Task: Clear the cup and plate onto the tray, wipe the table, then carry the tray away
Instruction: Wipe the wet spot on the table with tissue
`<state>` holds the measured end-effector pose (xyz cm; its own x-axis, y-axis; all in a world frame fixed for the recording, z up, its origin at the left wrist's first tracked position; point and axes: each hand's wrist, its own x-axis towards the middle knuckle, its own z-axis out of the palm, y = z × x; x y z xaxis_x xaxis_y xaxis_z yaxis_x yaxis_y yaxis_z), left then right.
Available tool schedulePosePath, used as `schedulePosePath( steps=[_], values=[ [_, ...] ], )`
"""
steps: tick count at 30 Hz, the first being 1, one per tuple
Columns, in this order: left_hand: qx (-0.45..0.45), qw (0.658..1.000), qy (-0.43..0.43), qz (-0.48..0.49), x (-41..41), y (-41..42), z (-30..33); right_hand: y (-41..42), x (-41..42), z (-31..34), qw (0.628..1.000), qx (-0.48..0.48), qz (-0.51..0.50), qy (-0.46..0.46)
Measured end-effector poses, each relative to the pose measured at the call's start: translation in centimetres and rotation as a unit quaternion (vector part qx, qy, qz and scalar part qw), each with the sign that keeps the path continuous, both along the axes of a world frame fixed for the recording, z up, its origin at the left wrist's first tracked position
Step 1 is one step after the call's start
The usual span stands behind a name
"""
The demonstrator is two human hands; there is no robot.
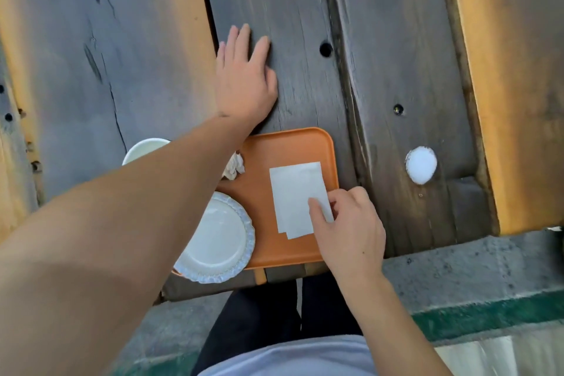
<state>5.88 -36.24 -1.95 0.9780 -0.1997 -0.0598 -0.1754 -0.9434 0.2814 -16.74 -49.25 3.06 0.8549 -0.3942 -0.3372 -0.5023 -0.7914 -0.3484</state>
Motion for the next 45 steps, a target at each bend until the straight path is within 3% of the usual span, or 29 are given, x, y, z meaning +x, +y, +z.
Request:
schedulePosePath(
  steps=[12,35,41,45],
  values=[
    [-0.004,0.997,-0.074,0.018,-0.4,-0.2,-1.3,-1.6,1.5,-0.5,0.998,0.031,0.029,-0.046],
    [0.005,0.997,-0.068,0.024,-0.3,-0.2,-1.3,-1.7,2.8,-1.6,0.997,0.024,0.049,-0.062],
    [0.001,0.997,-0.070,0.028,-0.3,-0.1,-1.4,-1.9,2.5,-1.7,0.995,0.085,0.024,-0.043],
    [0.003,0.998,-0.065,0.028,-0.3,-0.2,-1.4,-2.1,1.9,-1.4,0.996,0.071,0.042,-0.024]
  ],
)
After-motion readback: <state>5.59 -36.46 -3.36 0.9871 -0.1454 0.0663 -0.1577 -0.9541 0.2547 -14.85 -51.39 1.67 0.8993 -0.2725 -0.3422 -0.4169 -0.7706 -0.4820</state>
